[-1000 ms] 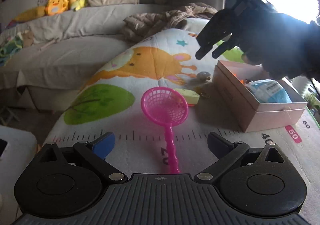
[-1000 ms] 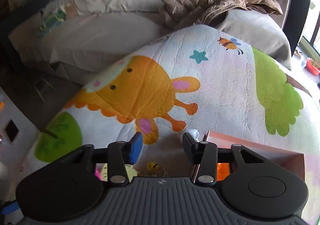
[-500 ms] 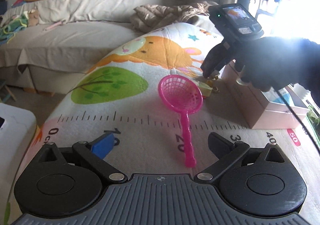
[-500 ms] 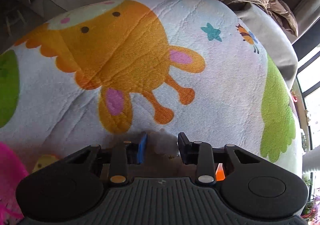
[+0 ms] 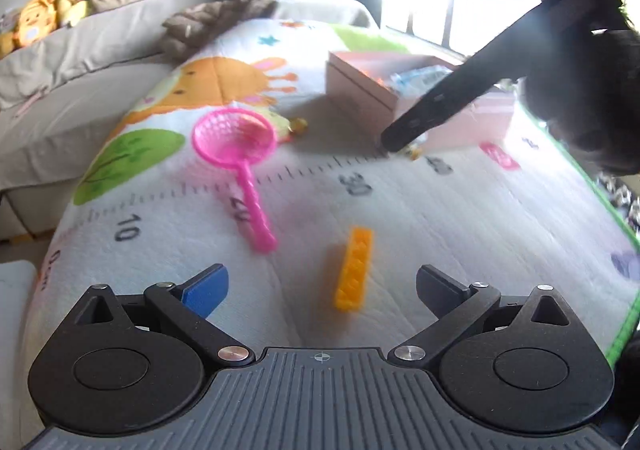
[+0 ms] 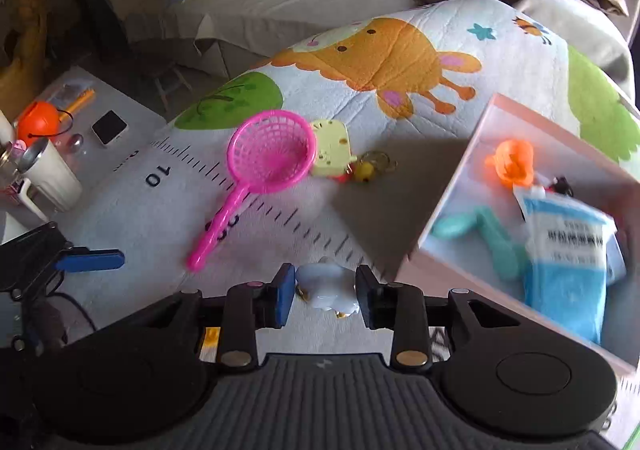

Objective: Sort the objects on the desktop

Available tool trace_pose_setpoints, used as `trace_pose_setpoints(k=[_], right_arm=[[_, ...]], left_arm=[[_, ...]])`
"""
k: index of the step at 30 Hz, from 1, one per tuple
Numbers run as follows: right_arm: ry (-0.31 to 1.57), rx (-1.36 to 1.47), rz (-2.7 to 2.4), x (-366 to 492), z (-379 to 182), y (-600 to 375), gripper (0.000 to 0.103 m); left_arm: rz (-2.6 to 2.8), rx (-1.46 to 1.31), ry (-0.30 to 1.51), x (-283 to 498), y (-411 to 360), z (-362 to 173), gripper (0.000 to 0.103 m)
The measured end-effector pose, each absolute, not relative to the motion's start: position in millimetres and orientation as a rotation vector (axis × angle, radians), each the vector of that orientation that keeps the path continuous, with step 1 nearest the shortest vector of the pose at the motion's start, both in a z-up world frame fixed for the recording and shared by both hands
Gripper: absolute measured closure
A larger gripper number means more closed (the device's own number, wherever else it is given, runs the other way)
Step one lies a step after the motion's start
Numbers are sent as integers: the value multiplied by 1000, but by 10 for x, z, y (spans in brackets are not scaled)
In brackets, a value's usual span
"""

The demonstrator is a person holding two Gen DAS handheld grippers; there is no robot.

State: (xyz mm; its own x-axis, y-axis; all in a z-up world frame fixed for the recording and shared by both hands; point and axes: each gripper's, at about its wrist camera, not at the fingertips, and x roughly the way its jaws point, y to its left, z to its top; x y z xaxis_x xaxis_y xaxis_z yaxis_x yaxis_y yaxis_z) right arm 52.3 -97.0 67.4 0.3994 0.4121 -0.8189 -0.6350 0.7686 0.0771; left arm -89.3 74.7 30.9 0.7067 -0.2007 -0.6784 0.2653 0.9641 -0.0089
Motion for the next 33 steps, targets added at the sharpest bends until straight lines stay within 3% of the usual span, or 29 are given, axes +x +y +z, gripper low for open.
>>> trace_pose_setpoints(k=[3, 9, 14, 20, 22, 25, 33], right_arm=[[906, -249, 612, 263, 629, -1317, 70], [756, -258, 497, -126, 526, -1719, 45], [747, -298, 734, -380, 345, -1320, 23], [698, -445, 883, -513, 53, -587, 17], [675, -438, 896, -486, 40, -483, 17], [681, -412, 918, -473, 57, -483, 39], [687, -352, 763, -525, 117, -999, 39]], left_arm=[[-245, 118, 782, -897, 628, 243, 1], [-170, 181, 771, -952, 647, 300, 1], [74, 212, 752, -849, 917, 432, 0], [189, 83, 800, -702, 1296, 562, 0], [183, 72, 805, -710, 1307, 573, 0], [170, 79, 806, -715, 1256, 550, 0], [87, 96, 774, -564, 1047, 483, 0]])
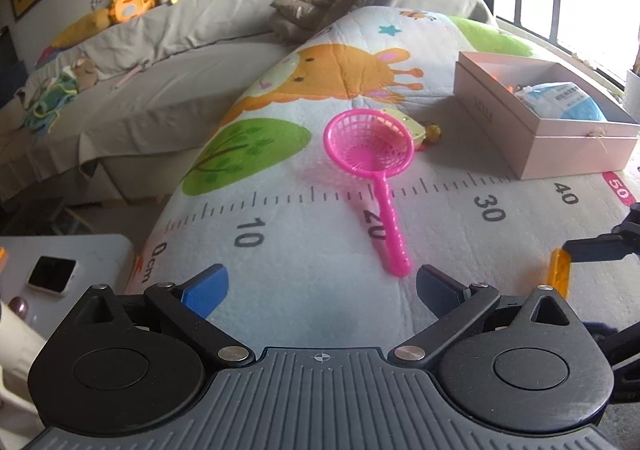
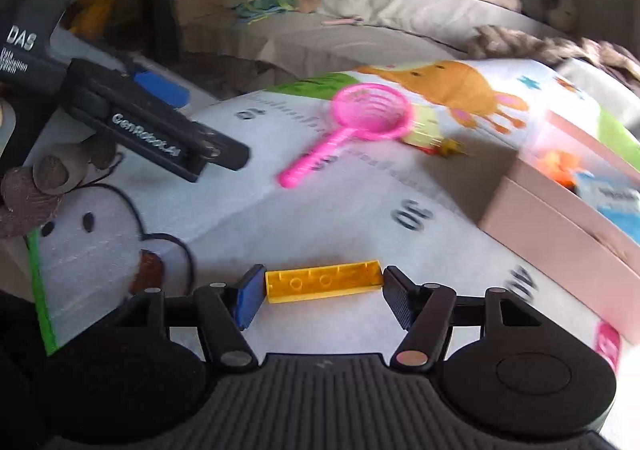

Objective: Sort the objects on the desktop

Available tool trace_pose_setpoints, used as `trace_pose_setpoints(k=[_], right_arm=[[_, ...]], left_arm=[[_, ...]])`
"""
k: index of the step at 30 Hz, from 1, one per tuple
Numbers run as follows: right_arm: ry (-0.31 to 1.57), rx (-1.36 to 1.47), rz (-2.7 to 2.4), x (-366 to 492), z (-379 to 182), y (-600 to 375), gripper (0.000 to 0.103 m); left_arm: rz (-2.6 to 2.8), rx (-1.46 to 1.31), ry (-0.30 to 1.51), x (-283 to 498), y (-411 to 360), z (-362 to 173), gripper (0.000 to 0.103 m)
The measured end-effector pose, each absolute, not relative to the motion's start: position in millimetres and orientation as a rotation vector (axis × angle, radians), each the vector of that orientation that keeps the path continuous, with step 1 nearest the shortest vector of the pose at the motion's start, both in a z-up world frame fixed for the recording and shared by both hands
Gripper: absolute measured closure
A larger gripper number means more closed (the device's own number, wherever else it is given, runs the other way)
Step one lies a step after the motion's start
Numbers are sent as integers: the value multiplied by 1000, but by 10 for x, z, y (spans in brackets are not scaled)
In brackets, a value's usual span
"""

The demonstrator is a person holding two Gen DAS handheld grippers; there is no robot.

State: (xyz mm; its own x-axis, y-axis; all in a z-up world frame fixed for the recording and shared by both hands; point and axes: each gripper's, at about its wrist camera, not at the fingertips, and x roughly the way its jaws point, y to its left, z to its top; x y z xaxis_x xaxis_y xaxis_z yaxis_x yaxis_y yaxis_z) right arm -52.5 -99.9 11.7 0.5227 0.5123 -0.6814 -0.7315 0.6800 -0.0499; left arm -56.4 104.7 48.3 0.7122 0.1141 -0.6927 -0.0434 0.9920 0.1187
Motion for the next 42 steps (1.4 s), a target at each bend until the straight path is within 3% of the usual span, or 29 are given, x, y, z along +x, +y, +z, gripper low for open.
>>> trace_pose_setpoints(k=[4, 5, 8, 17, 24, 29, 32, 33, 35, 36, 37, 42], right_arm=[[672, -235, 588, -443, 154, -1390, 36], [666, -203, 557, -440, 160, -1466, 27], [628, -123, 494, -467, 147, -1619, 15], [625, -119, 443, -516, 7, -1619, 4], [663, -52, 431, -453, -14, -1692, 3], [653, -52, 412, -485, -13, -1677, 2], [646, -56, 402, -495, -13, -1670, 0], [646, -57, 401, -496, -12, -1673, 0], [650, -58, 398, -485, -14, -1667, 0], [654, -58, 397, -479, -13, -1667, 0], [657, -60, 397, -474, -15, -1666, 0], [662, -69, 384, -467, -23, -1651, 0]], left_arm=[[82, 117, 726, -304, 873, 467, 0], [91, 128, 715, -217, 833, 460, 0], [134, 150, 705, 114, 738, 425, 0], [236, 126, 811, 869, 762, 191, 1], [192, 139, 814, 690, 740, 222, 40], [102, 139, 820, 372, 720, 244, 46], [-56, 158, 812, 46, 660, 254, 45], [-81, 188, 799, -52, 624, 263, 39], [-61, 244, 733, -176, 569, 329, 21], [-28, 262, 675, -198, 560, 392, 6], [10, 270, 612, -199, 555, 455, 1], [84, 176, 643, 303, 554, 537, 0]])
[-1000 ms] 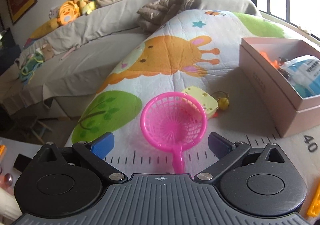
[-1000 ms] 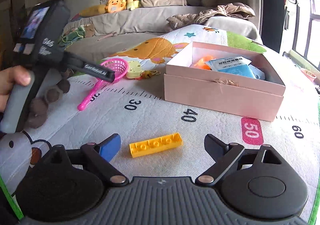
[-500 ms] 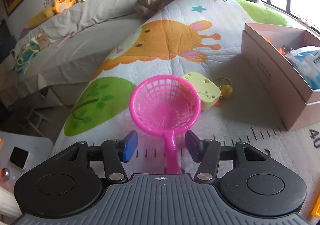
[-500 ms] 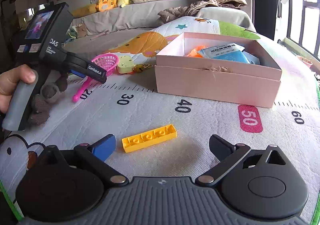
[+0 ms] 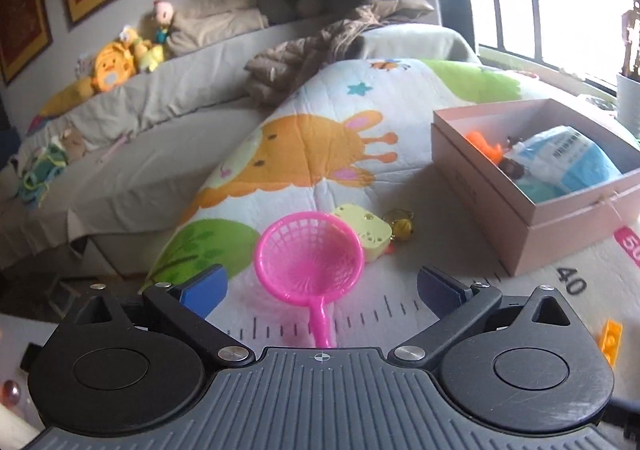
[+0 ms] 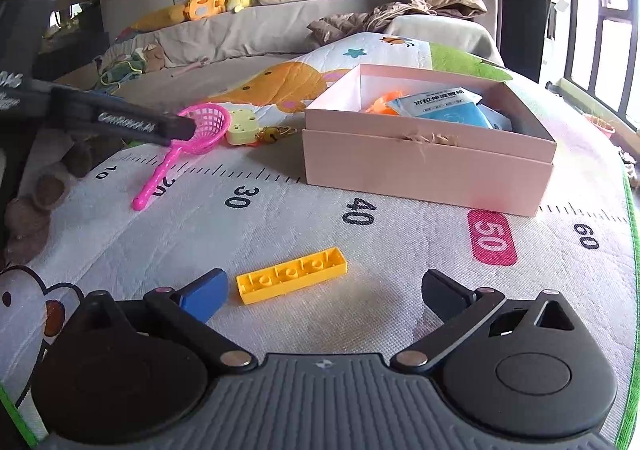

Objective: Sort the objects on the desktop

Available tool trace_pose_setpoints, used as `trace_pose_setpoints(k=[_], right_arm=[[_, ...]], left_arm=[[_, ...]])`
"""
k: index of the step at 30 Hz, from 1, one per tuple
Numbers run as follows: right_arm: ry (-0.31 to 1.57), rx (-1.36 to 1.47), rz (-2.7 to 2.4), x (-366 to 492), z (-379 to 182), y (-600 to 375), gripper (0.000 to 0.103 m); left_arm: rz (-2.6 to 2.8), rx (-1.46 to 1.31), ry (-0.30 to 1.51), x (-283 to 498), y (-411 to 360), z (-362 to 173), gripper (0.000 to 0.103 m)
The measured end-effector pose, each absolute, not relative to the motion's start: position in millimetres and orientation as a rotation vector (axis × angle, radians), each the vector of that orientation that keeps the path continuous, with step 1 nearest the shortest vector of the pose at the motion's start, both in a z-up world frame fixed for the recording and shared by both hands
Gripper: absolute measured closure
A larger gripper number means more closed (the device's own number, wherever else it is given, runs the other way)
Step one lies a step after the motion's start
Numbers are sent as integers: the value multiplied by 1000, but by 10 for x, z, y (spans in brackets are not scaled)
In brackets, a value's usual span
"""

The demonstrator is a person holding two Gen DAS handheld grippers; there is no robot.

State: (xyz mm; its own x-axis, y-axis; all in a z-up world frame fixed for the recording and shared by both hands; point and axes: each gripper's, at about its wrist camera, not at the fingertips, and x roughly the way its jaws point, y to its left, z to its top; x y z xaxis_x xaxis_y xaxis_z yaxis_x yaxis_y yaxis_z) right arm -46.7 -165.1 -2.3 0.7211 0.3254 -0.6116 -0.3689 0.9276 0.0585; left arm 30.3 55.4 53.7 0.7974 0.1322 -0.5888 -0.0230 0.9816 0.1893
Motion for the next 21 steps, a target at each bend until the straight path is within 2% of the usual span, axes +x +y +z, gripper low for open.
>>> trace_pose_setpoints(k=[6, 11, 13, 21], right_arm=[[664, -63, 378, -464, -27, -1664, 0], [689, -35, 383, -428, -36, -1694, 0], [699, -31, 383, -412, -43, -1697, 0], [715, -25, 386, -387, -56, -1703, 0]], left_arm=[[194, 202, 735, 909, 635, 229, 0], [140, 128, 789, 1042, 827, 140, 0], [97, 84, 792, 1035, 905, 158, 14], [32, 68, 773, 838, 934, 202, 15]])
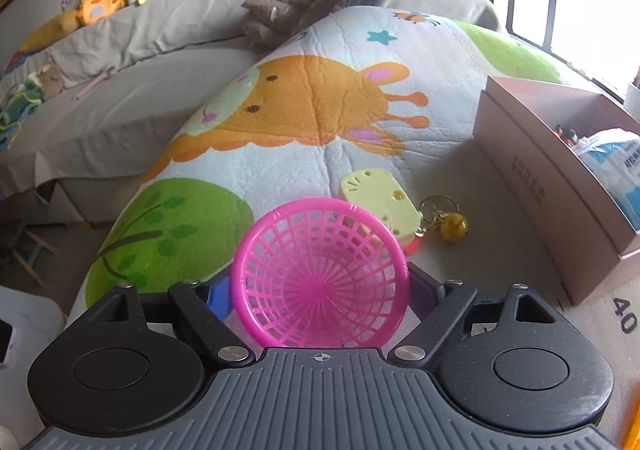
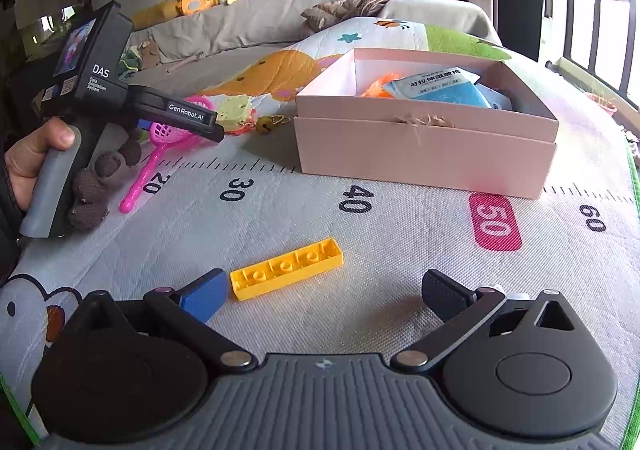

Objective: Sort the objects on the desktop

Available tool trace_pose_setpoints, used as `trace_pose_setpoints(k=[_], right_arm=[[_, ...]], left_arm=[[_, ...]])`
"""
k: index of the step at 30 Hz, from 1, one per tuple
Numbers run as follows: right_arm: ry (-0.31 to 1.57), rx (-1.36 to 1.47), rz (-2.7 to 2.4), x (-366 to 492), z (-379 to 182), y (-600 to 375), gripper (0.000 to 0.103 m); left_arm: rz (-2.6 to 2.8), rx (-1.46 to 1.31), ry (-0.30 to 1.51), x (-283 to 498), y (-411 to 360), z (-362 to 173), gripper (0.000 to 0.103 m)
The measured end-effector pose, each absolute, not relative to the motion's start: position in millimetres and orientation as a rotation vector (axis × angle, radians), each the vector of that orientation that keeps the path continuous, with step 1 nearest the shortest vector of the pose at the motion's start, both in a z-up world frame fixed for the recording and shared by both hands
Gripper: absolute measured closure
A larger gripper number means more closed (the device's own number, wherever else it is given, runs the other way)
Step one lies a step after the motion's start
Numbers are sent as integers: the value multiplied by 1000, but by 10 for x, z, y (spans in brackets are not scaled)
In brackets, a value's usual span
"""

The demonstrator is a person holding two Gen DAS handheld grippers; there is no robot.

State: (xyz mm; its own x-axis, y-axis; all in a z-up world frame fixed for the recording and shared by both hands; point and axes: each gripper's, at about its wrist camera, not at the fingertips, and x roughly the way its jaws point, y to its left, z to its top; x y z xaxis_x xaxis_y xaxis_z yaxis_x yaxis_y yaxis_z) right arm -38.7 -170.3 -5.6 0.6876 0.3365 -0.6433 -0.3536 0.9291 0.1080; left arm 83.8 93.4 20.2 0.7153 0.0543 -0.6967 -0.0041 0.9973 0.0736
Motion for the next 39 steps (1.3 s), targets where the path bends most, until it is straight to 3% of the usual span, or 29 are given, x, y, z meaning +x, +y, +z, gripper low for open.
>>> trace_pose_setpoints(k=[7, 9, 15, 18, 19, 24, 30, 39], right_arm=[[683, -18, 387, -433, -21, -1726, 0], [648, -15, 400, -506, 55, -1779, 0], [593, -47, 311, -701, 259, -2170, 0], [590, 6, 209, -720, 264, -2445, 0], [588, 28, 183, -722, 260, -2511, 0], [580, 142, 104, -658, 161, -2719, 0], [624, 143, 102, -587, 1, -2665, 0], [639, 213, 112, -577, -38, -2748, 0]], left_arm=[[-172, 153, 768, 103, 545, 362, 14], [-180, 207, 776, -52, 438, 372, 5], [-118, 306, 594, -552, 216, 606, 4], [-205, 221, 607, -696, 66, 674, 8], [-268, 211, 636, -720, -19, 648, 15], [-382, 256, 709, -691, -357, 376, 27], [-471, 48, 843, -485, -193, 220, 21], [-215, 120, 839, -157, 139, 307, 22]])
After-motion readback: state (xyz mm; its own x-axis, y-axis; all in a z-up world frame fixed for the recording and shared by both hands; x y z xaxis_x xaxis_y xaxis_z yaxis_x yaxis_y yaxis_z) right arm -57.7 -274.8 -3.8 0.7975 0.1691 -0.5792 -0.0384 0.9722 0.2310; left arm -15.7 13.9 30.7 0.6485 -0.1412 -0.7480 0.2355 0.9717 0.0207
